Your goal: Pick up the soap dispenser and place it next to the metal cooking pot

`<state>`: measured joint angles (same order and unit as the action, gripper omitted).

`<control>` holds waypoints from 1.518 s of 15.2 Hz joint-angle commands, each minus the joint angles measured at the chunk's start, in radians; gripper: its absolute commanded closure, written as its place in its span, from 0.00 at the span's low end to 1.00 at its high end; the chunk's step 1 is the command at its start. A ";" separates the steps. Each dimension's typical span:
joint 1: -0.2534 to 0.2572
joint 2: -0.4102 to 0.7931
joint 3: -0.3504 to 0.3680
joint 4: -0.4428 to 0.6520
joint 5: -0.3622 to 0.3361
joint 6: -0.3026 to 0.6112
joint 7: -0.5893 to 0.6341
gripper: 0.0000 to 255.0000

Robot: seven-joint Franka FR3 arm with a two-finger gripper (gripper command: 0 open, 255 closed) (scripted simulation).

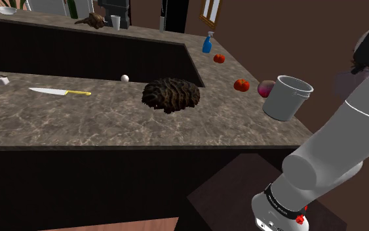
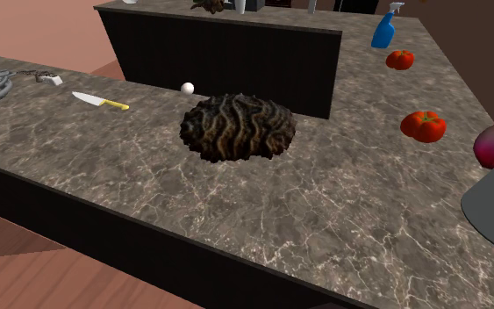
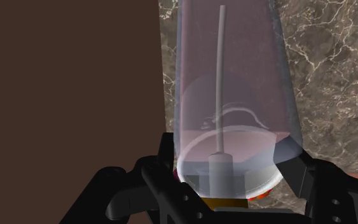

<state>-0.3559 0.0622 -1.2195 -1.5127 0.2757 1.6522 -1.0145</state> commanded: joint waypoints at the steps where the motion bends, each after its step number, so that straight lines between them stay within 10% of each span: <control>1: -0.087 0.126 -0.022 0.072 0.136 -0.045 -0.098 1.00; 23: 0.007 0.026 -0.008 -0.280 0.051 0.281 -0.105 1.00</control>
<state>-0.3505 0.0907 -1.2274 -1.7795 0.3271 1.9203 -1.1167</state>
